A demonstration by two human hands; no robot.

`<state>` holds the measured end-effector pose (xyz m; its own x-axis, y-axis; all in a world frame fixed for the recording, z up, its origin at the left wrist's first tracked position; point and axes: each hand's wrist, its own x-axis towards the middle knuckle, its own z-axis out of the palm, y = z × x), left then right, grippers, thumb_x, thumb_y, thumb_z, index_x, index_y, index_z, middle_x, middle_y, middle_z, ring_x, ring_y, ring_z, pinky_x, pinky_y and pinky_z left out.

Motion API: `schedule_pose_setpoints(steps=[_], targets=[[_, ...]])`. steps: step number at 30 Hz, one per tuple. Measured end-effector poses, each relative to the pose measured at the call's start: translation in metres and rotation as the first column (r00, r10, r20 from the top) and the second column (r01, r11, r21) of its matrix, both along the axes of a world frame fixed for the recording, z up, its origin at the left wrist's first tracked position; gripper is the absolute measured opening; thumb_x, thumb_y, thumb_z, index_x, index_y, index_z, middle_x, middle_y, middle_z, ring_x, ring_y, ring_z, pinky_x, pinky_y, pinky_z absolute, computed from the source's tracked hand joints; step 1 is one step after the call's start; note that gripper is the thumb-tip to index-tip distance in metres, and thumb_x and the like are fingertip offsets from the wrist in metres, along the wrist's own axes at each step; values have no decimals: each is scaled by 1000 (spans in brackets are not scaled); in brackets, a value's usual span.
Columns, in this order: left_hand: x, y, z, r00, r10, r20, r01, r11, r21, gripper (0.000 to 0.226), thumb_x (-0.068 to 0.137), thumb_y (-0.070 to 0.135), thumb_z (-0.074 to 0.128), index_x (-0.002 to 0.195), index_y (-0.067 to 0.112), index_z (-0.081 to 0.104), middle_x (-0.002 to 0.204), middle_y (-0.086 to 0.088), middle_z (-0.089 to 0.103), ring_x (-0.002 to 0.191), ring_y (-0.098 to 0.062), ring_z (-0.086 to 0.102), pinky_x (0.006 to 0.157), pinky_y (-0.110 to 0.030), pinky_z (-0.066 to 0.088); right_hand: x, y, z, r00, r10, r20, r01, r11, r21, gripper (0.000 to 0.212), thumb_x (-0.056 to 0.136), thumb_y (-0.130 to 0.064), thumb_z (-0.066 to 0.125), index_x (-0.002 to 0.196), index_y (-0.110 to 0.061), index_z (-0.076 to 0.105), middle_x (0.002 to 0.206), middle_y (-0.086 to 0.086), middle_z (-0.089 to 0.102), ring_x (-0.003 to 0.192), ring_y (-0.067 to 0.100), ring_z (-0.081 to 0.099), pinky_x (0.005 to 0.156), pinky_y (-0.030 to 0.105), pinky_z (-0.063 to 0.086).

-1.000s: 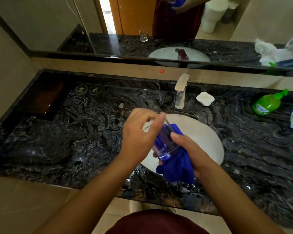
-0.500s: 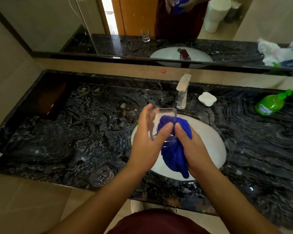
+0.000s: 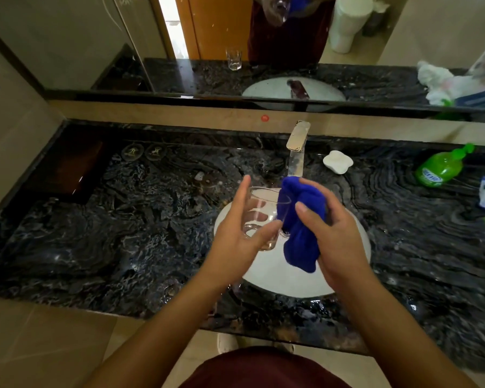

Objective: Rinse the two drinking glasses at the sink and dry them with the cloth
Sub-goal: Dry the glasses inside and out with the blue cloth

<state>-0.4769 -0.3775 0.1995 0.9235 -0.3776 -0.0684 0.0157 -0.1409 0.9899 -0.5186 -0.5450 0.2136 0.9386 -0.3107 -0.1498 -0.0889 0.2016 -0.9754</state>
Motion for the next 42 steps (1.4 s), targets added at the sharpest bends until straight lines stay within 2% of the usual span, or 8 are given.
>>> schedule_pose_setpoints(steps=[10, 15, 18, 21, 23, 28, 37, 42], targets=[[23, 23, 15, 907, -420, 40, 395, 880, 264, 99, 83, 27, 85, 160, 37, 23, 146, 9, 56, 129, -10, 58, 106, -32, 50, 6, -16, 9, 965, 201, -168, -240, 936, -258, 36, 88, -8, 73, 114, -31, 66, 94, -8, 75, 74, 15, 74, 55, 22, 56], [6, 5, -10, 973, -59, -223, 30, 991, -131, 60, 90, 46, 66, 143, 23, 51, 133, -2, 68, 114, -23, 70, 84, -38, 60, 6, -15, -1, 987, 64, -150, -79, 992, -99, 44, 85, 6, 67, 110, -30, 71, 101, 4, 75, 79, 24, 72, 59, 34, 59], [-4, -5, -16, 810, -39, -586, -196, 922, -333, 71, 91, 70, 47, 124, 10, 61, 104, -17, 73, 75, -33, 69, 57, -36, 54, 4, -11, -3, 993, 34, -115, -52, 986, -159, 43, 87, 2, 69, 113, -32, 68, 101, -4, 75, 83, 16, 72, 61, 27, 59], [-1, -4, -16, 754, 32, -656, -288, 914, -287, 69, 96, 68, 37, 114, 6, 60, 80, -17, 67, 52, -25, 54, 45, -25, 37, 3, -4, 1, 983, 66, -170, -116, 945, -304, 33, 89, -35, 70, 120, -41, 59, 105, -9, 70, 82, 16, 72, 54, 27, 57], [2, -3, -15, 765, 111, -635, -321, 920, -225, 65, 102, 63, 34, 109, 5, 64, 77, -16, 67, 49, -24, 51, 42, -24, 33, 5, -1, 7, 962, 67, -264, -128, 967, -220, 38, 82, -56, 53, 117, -44, 58, 108, -3, 69, 87, 29, 72, 57, 48, 58], [6, -1, -17, 726, 210, -655, -399, 904, -153, 60, 104, 58, 39, 104, 6, 68, 77, -15, 70, 49, -24, 51, 43, -25, 31, 5, -6, 17, 995, 67, -68, -85, 948, -306, 30, 97, -21, 45, 120, -36, 56, 108, -17, 67, 99, 11, 67, 84, 43, 59], [12, 4, -12, 725, 190, -663, -403, 897, -183, 55, 105, 53, 41, 113, 4, 64, 71, -10, 65, 47, -23, 48, 40, -22, 30, 3, 5, 11, 954, 262, 144, -34, 575, -818, 24, 97, -36, 61, 113, -25, 73, 111, -17, 70, 106, 9, 57, 94, 34, 44], [18, 9, -7, 780, 184, -599, -264, 964, -46, 50, 105, 49, 43, 99, 8, 70, 59, -5, 59, 41, -18, 47, 41, -22, 29, -6, 7, 14, 828, 529, -184, -393, 315, -864, 53, 85, -46, 51, 136, -36, 56, 92, -12, 61, 97, 13, 48, 73, 37, 51]])
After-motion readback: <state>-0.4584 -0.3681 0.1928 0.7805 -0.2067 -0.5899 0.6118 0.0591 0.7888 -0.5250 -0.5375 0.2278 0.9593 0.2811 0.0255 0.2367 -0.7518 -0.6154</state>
